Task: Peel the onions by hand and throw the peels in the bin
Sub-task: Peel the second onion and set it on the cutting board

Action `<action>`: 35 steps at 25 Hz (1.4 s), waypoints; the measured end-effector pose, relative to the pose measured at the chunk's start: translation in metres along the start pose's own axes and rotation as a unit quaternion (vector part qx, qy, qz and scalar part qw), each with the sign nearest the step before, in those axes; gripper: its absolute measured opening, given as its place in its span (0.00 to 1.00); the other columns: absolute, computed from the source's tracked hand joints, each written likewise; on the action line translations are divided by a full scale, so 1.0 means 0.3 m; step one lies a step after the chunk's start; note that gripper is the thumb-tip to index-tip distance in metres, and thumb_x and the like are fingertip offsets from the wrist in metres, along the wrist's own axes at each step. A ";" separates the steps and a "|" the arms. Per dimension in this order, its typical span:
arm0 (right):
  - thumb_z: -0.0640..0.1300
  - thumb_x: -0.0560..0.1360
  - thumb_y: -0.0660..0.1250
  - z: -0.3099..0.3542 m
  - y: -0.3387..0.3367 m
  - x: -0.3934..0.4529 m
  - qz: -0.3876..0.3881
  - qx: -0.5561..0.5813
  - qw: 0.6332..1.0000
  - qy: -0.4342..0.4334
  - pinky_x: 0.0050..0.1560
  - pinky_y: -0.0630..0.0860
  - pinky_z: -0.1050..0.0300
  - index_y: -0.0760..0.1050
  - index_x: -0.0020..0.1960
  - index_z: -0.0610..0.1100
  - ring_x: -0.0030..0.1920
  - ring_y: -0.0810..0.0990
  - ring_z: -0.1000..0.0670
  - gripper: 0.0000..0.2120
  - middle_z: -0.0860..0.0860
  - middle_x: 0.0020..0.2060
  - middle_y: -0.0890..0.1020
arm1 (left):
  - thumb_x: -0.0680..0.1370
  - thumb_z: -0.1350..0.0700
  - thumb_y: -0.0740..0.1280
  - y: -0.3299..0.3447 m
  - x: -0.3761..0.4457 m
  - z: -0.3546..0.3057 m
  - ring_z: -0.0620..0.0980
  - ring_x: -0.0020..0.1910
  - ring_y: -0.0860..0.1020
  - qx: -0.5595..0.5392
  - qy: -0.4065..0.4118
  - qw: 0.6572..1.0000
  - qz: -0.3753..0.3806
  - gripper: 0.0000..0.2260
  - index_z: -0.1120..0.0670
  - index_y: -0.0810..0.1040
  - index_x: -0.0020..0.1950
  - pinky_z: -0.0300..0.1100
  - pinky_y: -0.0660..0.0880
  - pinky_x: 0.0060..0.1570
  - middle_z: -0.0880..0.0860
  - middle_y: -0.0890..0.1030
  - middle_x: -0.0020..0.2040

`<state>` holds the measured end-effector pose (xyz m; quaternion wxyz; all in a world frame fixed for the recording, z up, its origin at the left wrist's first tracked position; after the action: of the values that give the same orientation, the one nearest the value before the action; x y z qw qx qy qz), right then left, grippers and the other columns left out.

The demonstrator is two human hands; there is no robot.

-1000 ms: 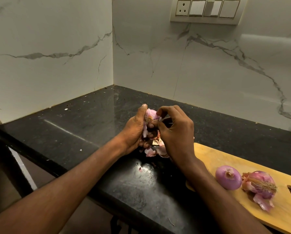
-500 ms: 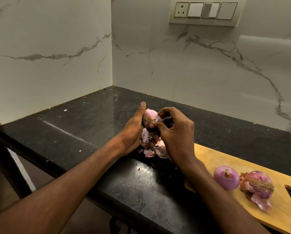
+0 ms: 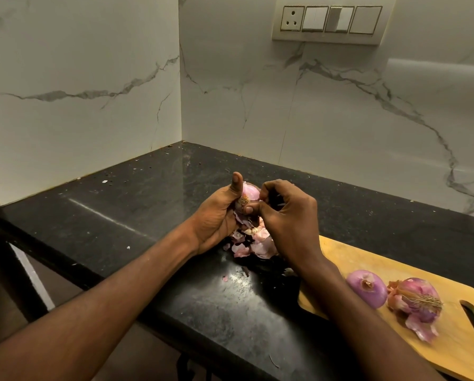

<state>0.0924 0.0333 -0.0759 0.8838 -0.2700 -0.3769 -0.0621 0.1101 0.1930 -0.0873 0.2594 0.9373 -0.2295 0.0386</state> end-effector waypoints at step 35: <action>0.36 0.74 0.76 0.016 0.007 0.004 -0.015 -0.109 0.992 -0.056 0.44 0.82 0.52 0.81 0.51 0.44 0.43 0.79 0.54 0.08 0.53 0.47 0.81 | 0.88 0.46 0.54 0.016 -0.013 0.010 0.54 0.50 0.80 0.029 -0.029 0.998 -0.040 0.24 0.66 0.77 0.63 0.50 0.78 0.62 0.60 0.82 0.48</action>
<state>0.0910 0.0378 -0.0733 0.8257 -0.3618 -0.4209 -0.1006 0.1045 0.1894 -0.0883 0.2268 0.9535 -0.1983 0.0077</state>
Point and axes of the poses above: each hand's wrist, its own x-axis towards the middle knuckle, its own y-axis out of the palm, z = x × y, the point moved 1 cm from there along x, towards the middle knuckle
